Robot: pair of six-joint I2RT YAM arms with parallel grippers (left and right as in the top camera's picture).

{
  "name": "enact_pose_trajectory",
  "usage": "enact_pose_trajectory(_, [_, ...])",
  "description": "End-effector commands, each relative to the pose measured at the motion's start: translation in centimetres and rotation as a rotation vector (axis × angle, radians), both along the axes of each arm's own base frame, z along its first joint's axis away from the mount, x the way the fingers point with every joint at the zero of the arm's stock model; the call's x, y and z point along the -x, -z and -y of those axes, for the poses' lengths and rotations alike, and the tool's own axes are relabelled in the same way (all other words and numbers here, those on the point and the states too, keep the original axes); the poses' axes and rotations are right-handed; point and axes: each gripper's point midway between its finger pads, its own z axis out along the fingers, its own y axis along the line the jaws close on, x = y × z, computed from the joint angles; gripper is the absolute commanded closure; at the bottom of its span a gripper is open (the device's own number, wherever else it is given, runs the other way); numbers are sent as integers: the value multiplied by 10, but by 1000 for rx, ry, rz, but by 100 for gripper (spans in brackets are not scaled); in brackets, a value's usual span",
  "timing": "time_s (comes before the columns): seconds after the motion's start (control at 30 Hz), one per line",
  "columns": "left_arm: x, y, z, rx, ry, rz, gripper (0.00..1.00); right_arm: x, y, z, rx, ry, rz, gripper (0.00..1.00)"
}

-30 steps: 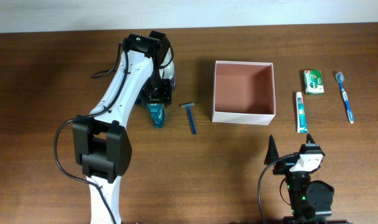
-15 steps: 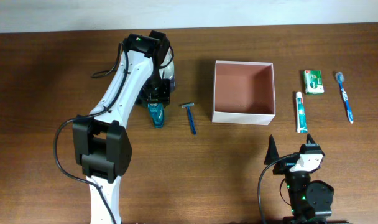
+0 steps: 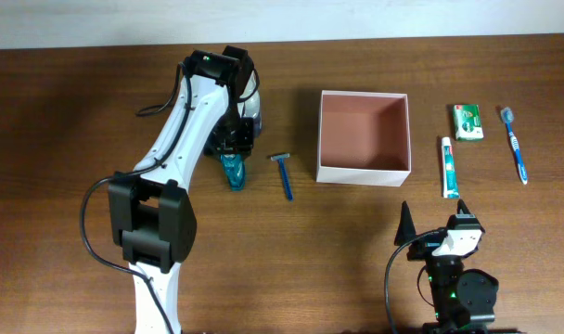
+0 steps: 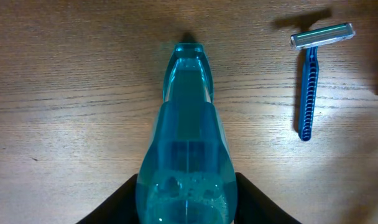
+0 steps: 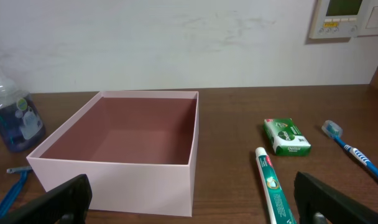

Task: Pack container
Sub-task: 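Close the left gripper around the mouthwash bottle cap, then lift the mouthwash bottle and carry it right over the pink box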

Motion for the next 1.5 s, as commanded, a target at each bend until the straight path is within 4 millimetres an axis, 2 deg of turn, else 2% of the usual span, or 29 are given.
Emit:
enact_pose_trajectory(0.0, [1,2,-1,-9,0,-6,55,0,2,-3,-1,-12,-4,1])
enact_pose_trajectory(0.27, [4,2,-2,-12,-1,-15,56,0,2,-3,-1,-12,-4,1])
enact_pose_trajectory(0.37, [4,2,-2,-12,-1,-15,62,0,2,-3,-1,-12,-4,1])
enact_pose_trajectory(0.6, [4,2,-1,-12,0,-15,63,0,2,-3,-1,-12,-4,1])
enact_pose_trajectory(0.7, [3,2,-1,-10,-1,-12,72,0,2,-3,-1,-12,-4,1])
enact_pose_trajectory(0.93, [4,2,-2,-12,-4,-19,74,0,2,-3,-1,-12,-4,1])
enact_pose_trajectory(1.03, [6,0,1,6,-6,-26,82,0,2,-3,-1,-12,-4,1])
enact_pose_trajectory(1.1, [6,-2,4,20,-7,-26,82,0,2,-3,-1,-12,-4,1])
enact_pose_trajectory(1.3, [-2,-24,8,43,-6,20,82,0,2,-3,-1,-12,-4,1])
enact_pose_trajectory(1.47, [-15,-59,13,74,-3,113,82,0,2,-3,-1,-12,-4,1])
